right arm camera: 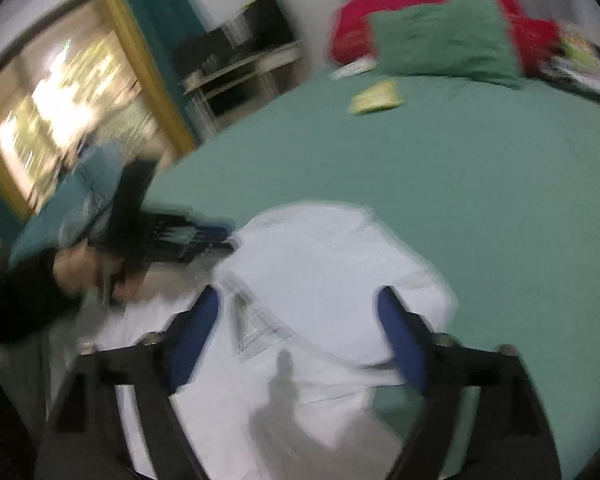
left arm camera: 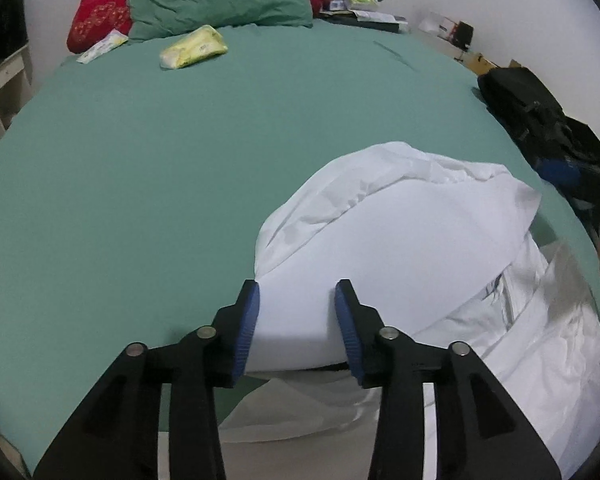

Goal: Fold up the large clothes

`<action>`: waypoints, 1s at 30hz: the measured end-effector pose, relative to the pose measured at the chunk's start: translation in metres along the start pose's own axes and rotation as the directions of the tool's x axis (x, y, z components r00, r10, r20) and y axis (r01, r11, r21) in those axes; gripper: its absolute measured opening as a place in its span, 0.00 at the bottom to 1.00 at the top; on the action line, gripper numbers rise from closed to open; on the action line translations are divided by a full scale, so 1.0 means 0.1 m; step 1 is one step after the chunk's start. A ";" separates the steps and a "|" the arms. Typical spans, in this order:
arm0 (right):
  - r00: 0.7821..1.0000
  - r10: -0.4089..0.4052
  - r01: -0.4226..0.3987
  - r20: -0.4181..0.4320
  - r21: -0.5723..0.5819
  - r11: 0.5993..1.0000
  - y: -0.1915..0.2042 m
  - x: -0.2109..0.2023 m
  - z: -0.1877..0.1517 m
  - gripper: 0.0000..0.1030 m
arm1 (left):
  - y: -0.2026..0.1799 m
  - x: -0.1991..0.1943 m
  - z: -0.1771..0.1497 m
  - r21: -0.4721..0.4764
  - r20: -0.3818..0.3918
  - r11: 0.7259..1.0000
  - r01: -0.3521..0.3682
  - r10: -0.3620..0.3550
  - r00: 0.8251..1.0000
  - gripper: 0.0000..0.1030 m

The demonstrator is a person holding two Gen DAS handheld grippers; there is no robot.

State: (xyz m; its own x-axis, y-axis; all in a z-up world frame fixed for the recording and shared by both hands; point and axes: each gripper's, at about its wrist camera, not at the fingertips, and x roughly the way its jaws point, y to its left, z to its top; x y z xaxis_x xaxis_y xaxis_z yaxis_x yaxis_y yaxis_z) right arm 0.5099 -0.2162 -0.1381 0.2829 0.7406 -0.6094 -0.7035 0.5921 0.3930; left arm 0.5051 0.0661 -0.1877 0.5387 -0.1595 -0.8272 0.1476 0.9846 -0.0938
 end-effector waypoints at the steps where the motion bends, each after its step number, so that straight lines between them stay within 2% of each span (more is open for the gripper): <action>1: 1.000 -0.008 0.008 0.000 0.045 0.999 -0.15 0.01 0.04 0.82 | 0.02 0.01 -0.01 0.019 -0.010 1.000 0.007 -0.007 1.000 0.48; 4: 0.994 -0.033 0.051 -0.102 0.184 0.982 -0.57 0.20 0.02 0.82 | 0.14 0.08 -0.02 -0.002 -0.036 0.999 0.040 -0.040 0.999 0.62; 6: 0.985 0.047 0.002 -0.168 0.279 0.960 -0.79 0.40 -0.09 0.82 | 0.23 0.09 -0.04 -0.028 -0.039 0.998 0.052 -0.053 0.998 0.69; 7: 0.983 0.059 -0.007 -0.176 0.284 0.959 -0.81 0.45 -0.13 0.82 | 0.23 0.09 -0.05 -0.024 -0.037 0.998 0.057 -0.057 0.998 0.70; 8: 0.986 0.084 -0.043 -0.145 0.264 0.964 -0.79 0.43 -0.13 0.79 | 0.22 0.10 -0.03 -0.018 -0.032 0.998 0.058 -0.059 0.998 0.71; 9: 0.981 0.136 -0.092 -0.141 0.280 0.956 -0.77 0.45 -0.14 0.54 | 0.21 0.12 -0.04 -0.015 -0.025 0.998 0.060 -0.061 0.998 0.71; 10: 0.972 0.180 -0.129 -0.154 0.296 0.946 -0.71 0.50 -0.16 0.38 | 0.22 0.12 -0.05 -0.017 -0.017 0.998 0.067 -0.067 0.998 0.71; 11: 0.969 0.175 -0.122 -0.174 0.279 0.953 -0.64 0.54 -0.17 0.28 | 0.22 0.12 -0.06 -0.020 -0.011 0.997 0.070 -0.070 0.998 0.71; 13: 0.961 0.143 -0.093 -0.235 0.212 0.973 -0.42 0.68 -0.22 0.18 | 0.21 0.13 -0.06 -0.011 -0.012 0.996 0.087 -0.087 0.996 0.70; 15: 0.966 0.103 -0.071 -0.238 0.140 0.988 -0.22 0.68 -0.15 0.14 | 0.16 0.11 -0.05 0.009 -0.021 0.992 0.123 -0.123 0.992 0.44; 16: 0.971 0.033 -0.015 -0.237 0.079 0.997 -0.10 0.67 -0.12 0.14 | 0.12 0.07 -0.05 0.024 -0.019 0.995 0.095 -0.094 0.995 0.38; 17: 0.974 -0.056 0.054 -0.218 -0.016 0.998 0.09 0.61 -0.08 0.13 | 0.04 0.00 -0.04 0.070 0.006 0.997 0.022 -0.023 1.000 0.21; 18: 0.974 -0.128 0.111 -0.189 -0.098 0.989 0.24 0.57 -0.03 0.13 | -0.02 -0.07 -0.03 0.117 0.037 0.992 -0.039 0.035 0.999 0.15; 19: 0.964 -0.218 0.186 -0.149 -0.204 0.961 0.42 0.51 -0.02 0.13 | -0.09 -0.17 -0.02 0.148 0.078 0.984 -0.095 0.084 0.993 0.14; 20: 0.945 -0.318 0.277 -0.076 -0.333 0.901 0.66 0.42 -0.01 0.13 | -0.14 -0.29 -0.02 0.158 0.120 0.978 -0.133 0.115 0.986 0.13; 21: 0.922 -0.386 0.345 -0.014 -0.418 0.840 0.83 0.37 -0.05 0.12 | -0.20 -0.40 -0.03 0.168 0.159 0.971 -0.169 0.142 0.977 0.13; 23: 0.866 -0.484 0.462 0.121 -0.564 0.685 1.11 0.31 -0.23 0.12 | -0.33 -0.56 -0.13 0.197 0.226 0.954 -0.224 0.178 0.958 0.13; 24: 0.832 -0.525 0.512 0.182 -0.617 0.598 1.24 0.31 -0.38 0.12 | -0.40 -0.63 -0.20 0.219 0.257 0.945 -0.242 0.184 0.949 0.13; 25: 0.811 -0.545 0.534 0.214 -0.651 0.540 1.33 0.34 -0.52 0.12 | -0.50 -0.70 -0.32 0.247 0.296 0.928 -0.277 0.200 0.934 0.14; 27: 0.762 -0.586 0.577 0.277 -0.702 0.417 1.46 0.39 -0.87 0.13 | -0.61 -0.75 -0.50 0.271 0.317 0.909 -0.317 0.226 0.921 0.16; 28: 0.751 -0.591 0.581 0.294 -0.720 0.381 1.55 0.41 -1.01 0.13 | -0.67 -0.77 -0.63 0.283 0.309 0.902 -0.325 0.235 0.922 0.16; 30: 0.740 -0.595 0.582 0.315 -0.742 0.332 1.64 0.38 -1.28 0.14 | -0.73 -0.82 -0.77 0.287 0.288 0.903 -0.320 0.237 0.928 0.16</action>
State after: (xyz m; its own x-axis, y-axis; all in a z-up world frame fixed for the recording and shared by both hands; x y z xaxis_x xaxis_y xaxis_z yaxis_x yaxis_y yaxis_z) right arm 0.3218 -0.1318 -0.1846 0.8327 0.2959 -0.4680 -0.5526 0.3924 -0.7353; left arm 0.3861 0.0126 -0.1561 0.7736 0.0649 -0.6304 0.1992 0.9195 0.3390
